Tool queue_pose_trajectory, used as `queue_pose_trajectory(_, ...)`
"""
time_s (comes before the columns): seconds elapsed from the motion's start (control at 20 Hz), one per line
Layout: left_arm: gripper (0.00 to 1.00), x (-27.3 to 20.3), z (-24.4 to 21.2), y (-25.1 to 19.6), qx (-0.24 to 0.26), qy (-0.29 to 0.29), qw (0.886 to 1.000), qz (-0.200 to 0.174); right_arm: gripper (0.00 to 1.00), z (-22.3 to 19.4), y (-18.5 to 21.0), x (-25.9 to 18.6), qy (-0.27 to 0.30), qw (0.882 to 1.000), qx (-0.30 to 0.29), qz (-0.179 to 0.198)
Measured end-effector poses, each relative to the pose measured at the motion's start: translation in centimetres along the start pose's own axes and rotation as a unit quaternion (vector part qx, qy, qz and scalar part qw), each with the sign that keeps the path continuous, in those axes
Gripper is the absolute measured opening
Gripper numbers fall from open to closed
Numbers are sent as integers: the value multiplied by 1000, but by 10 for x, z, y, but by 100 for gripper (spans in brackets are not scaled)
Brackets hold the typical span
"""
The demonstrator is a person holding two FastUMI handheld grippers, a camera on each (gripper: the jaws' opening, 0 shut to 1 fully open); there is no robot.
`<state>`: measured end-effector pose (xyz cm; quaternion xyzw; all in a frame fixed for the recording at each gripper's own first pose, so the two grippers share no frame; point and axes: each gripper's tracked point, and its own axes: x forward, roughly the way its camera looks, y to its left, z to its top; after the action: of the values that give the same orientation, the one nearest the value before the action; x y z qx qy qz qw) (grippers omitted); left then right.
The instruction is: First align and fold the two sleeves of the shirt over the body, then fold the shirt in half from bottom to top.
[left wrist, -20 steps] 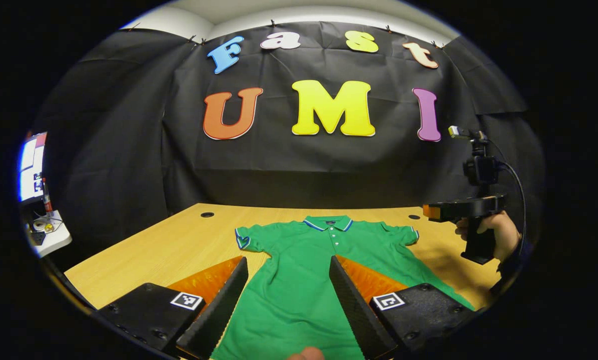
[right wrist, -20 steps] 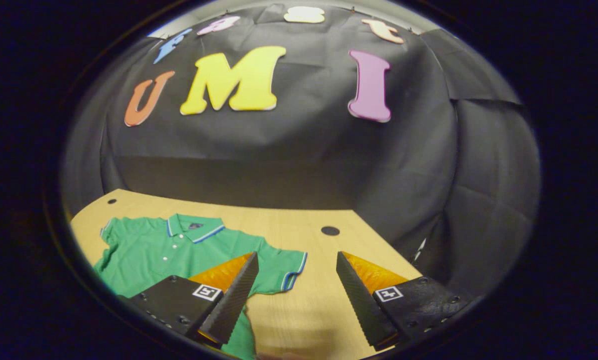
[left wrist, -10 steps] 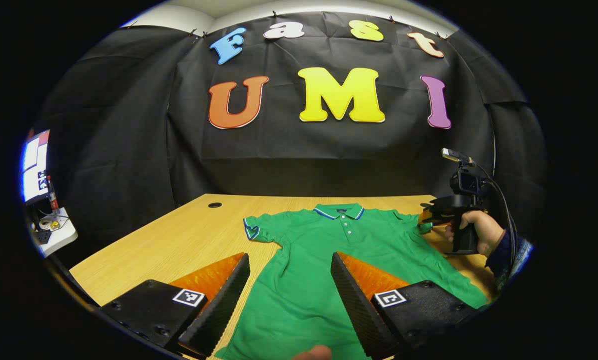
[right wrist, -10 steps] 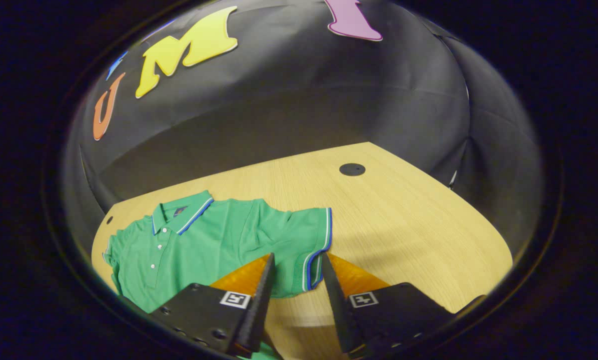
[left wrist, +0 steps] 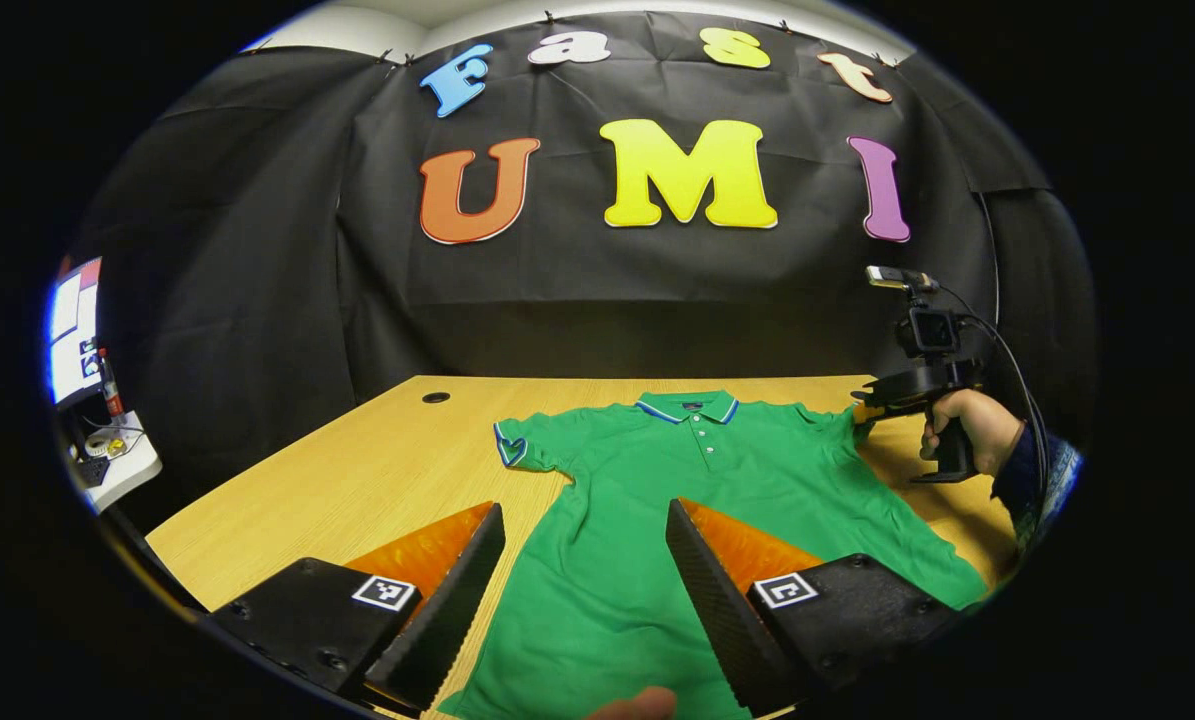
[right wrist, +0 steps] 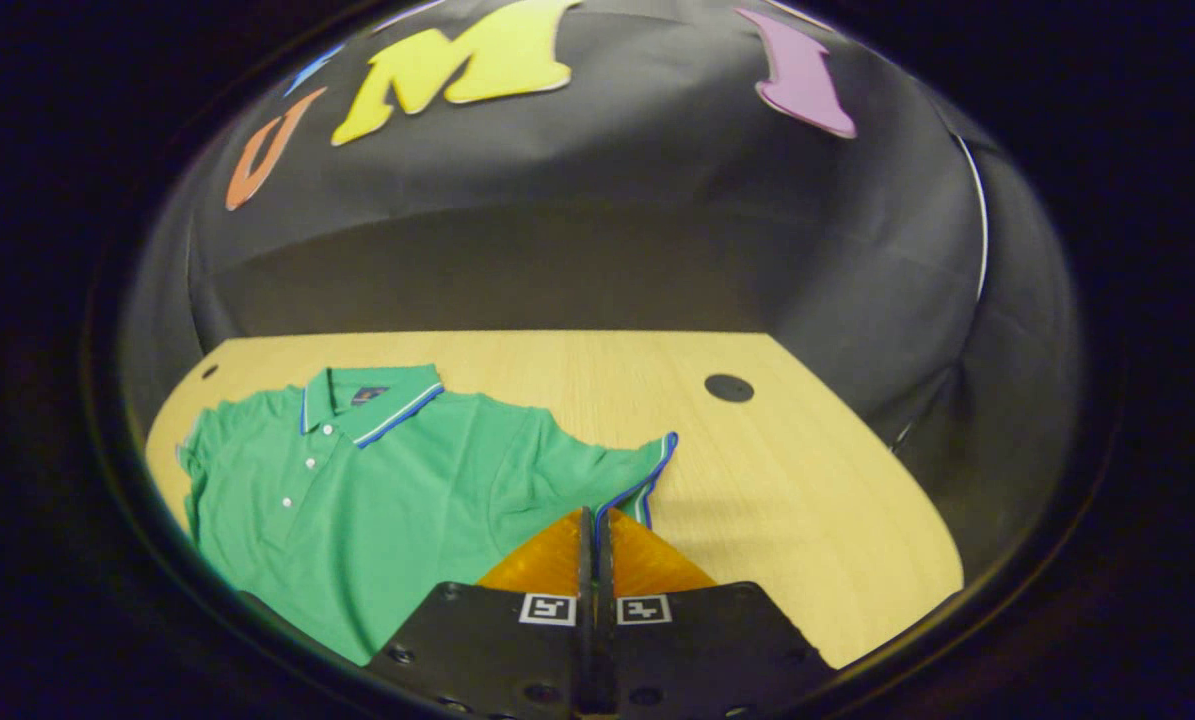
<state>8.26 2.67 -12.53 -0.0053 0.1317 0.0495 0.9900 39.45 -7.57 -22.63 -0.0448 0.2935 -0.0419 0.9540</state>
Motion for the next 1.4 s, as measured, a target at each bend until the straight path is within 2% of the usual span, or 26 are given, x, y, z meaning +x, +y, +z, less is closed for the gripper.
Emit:
queue_pose_trajectory(0.15,100,2,-2,-1,-2,4,1000,-1,0,26,27,-15,-51,995,-81,-7)
queue_pose_trajectory(0.25,100,1,-2,-2,-8,6,1000,-2,0,33,58,-22,-75,991,-113,12)
queue_pose_trajectory(0.35,100,2,-1,-2,-10,5,1000,-2,2,29,88,-33,-78,989,-120,40)
queue_pose_trajectory(0.45,100,1,1,1,-8,-1,1000,4,51,31,122,-50,-100,984,-118,84)
queue_pose_trajectory(0.5,100,1,2,2,-6,-3,1000,7,75,35,130,-57,-116,983,-114,89)
queue_pose_trajectory(0.55,100,1,3,3,-5,-5,1000,11,77,42,129,-68,-131,982,-109,87)
queue_pose_trajectory(0.65,100,3,4,5,-3,-6,1000,16,94,55,125,-88,-164,979,-82,86)
queue_pose_trajectory(0.75,100,4,4,12,-6,-7,1000,26,97,57,118,-107,-178,978,-55,95)
queue_pose_trajectory(0.95,100,11,13,22,-38,-11,999,33,95,59,91,-143,-210,973,-23,92)
queue_pose_trajectory(1.1,100,24,26,29,-44,-4,998,39,95,63,76,-163,-211,971,12,109)
queue_pose_trajectory(1.25,100,50,55,34,-44,-11,998,37,95,71,61,-178,-223,968,41,111)
queue_pose_trajectory(1.4,100,96,67,47,-48,-6,998,50,95,78,60,-193,-235,961,49,138)
